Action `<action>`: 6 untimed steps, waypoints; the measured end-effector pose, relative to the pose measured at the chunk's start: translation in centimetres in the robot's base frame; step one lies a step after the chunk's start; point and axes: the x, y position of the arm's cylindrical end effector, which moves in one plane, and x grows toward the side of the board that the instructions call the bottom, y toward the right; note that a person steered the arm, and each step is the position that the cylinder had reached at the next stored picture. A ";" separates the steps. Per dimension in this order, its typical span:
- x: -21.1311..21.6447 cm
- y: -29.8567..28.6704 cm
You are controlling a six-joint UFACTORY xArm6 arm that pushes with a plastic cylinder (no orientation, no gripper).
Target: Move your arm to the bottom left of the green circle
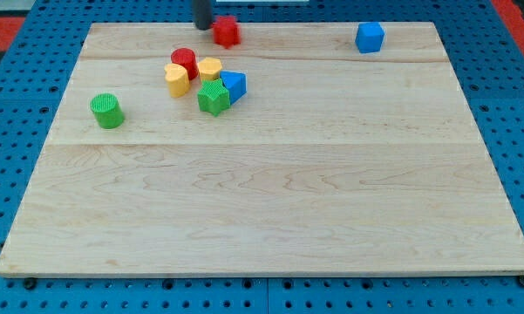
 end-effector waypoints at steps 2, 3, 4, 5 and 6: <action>0.0 7.2; 0.0 4.8; 0.4 -1.8; 3.5 -9.5; 8.2 -17.5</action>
